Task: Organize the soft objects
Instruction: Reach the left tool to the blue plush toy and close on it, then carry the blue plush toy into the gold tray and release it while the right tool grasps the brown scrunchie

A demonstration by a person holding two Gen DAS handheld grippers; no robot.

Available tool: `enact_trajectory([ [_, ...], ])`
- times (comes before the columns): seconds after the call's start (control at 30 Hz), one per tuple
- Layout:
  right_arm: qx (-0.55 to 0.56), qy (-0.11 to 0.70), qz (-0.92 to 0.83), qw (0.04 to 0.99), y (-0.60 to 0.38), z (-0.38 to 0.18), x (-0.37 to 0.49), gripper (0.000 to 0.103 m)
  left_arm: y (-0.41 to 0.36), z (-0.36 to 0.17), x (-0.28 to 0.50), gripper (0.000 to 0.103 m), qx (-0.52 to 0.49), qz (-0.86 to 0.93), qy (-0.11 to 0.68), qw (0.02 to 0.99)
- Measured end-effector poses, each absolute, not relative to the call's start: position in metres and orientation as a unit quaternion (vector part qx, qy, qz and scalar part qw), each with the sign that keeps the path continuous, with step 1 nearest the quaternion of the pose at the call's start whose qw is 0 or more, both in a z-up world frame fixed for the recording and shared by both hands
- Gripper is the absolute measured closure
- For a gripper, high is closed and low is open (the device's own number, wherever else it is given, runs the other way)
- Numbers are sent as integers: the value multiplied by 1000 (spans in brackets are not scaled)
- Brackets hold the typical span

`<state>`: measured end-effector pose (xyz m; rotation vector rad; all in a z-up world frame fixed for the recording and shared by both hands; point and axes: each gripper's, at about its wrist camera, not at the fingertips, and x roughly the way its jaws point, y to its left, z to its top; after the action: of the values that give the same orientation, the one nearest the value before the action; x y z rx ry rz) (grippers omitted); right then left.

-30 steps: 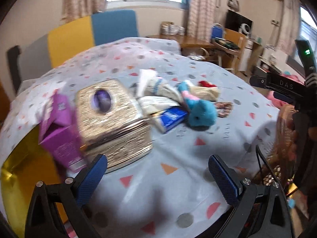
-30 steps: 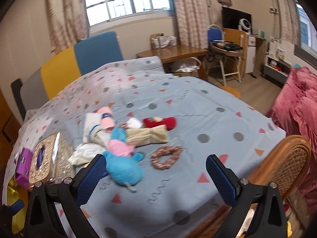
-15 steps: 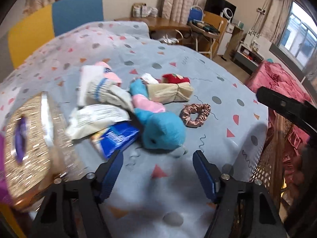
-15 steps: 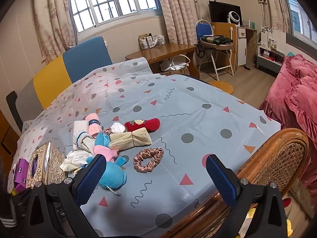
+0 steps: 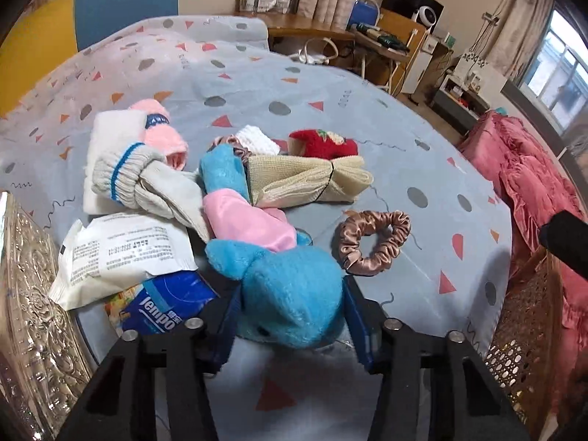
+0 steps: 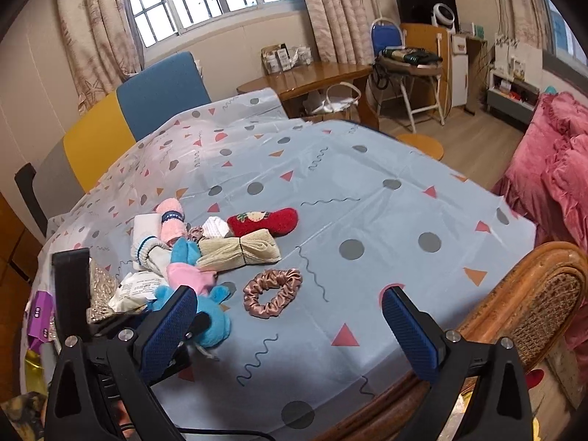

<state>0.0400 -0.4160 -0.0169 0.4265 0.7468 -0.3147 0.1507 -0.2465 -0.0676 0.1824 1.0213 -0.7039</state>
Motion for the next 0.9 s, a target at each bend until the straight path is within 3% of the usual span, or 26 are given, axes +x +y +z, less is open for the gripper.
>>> enact_trajectory([
  [0.27,261,396,-109,874,-425,-23,62,1,-215,-32,136,55,54,-343,447,824],
  [0.5,249,471,-104,840,-417,-39,108,21,-178,20,144,55,19,-328,404,854],
  [0.67,241,544,-136,792,-417,-74,142,21,-146,54,151,55,2,-303,366,880],
  [0.9,258,563,-184,763,-423,-110,168,21,-78,87,165,54,-36,-234,331,913],
])
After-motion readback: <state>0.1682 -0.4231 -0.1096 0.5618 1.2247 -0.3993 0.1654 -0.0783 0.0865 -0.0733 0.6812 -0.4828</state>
